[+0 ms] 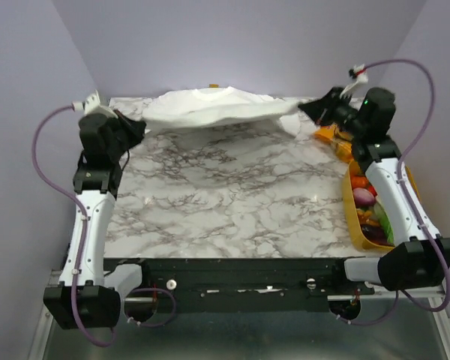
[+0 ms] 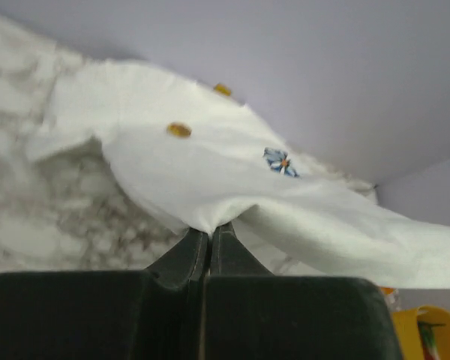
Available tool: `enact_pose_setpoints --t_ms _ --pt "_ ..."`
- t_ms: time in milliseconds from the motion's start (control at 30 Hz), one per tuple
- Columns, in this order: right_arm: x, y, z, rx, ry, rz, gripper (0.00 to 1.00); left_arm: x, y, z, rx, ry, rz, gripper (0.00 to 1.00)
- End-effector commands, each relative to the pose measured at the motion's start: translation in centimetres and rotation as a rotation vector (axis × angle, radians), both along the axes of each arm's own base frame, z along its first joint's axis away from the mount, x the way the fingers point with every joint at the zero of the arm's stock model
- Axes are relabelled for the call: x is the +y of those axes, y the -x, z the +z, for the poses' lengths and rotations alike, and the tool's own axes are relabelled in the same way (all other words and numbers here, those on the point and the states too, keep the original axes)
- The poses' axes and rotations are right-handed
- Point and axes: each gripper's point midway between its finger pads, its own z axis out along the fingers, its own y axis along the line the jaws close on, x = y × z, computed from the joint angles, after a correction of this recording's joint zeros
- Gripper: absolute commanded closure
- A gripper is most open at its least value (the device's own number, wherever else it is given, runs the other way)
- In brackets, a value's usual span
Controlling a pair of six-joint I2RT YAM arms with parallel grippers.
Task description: Pin the brooch onto the clothing
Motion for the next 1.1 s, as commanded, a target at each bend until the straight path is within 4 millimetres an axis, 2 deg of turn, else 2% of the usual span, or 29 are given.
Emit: enact_pose_setpoints --t_ms 0,33,67,100,167,200,233,300,367,500,733,867,1067 --pt "0.6 4.1 -20.0 0.478 0.001 0.065 0.99 0.9 4.2 -17.8 0.413 0.038 0.101 1.00" --pt "0.8 5.4 -22.0 0.519 0.000 0.086 0.99 0.9 5.6 -19.0 0.439 0.046 0.110 1.00" --pt "0.5 6.7 -23.3 0.538 0.014 0.076 0.99 1.1 7.3 -22.2 0.523 0.052 0.130 1.00" --pt "0.0 8.8 -27.3 0.640 0.023 0.052 0.99 0.6 8.7 -23.7 0.582 0.068 0.111 1.00" --pt "-0.7 11.1 -29.7 0.736 0.018 -0.003 0.99 0.4 10.8 -25.1 0.630 0.071 0.109 1.00" --pt "-0.9 12.2 -29.7 0.740 0.010 -0.012 0.99 0.6 12.2 -25.9 0.677 0.067 0.118 1.00" --pt "-0.9 14.0 -31.3 0.803 0.003 -0.016 0.99 0.6 13.0 -25.8 0.681 0.066 0.121 1.00" --pt "-1.2 15.3 -31.2 0.814 -0.017 -0.045 0.99 0.1 14.2 -25.9 0.711 0.084 0.119 1.00" --pt "-1.6 16.8 -32.2 0.878 -0.024 -0.080 0.99 0.2 14.5 -25.1 0.706 0.100 0.134 1.00" --pt "-1.7 18.7 -32.8 0.961 -0.037 -0.094 0.99 0.4 15.9 -25.8 0.786 0.069 0.132 1.00" --pt "-1.7 21.6 -35.1 1.107 -0.020 -0.080 0.99 0.2 18.2 -27.0 0.888 0.019 0.086 1.00" --pt "-1.1 22.8 -35.1 1.154 -0.046 -0.046 0.99 0.9 20.0 -27.8 0.954 -0.030 0.102 1.00" --pt "-1.9 24.0 -34.3 1.178 -0.011 -0.081 0.99 0.3 21.6 -27.9 0.984 -0.025 0.056 1.00"
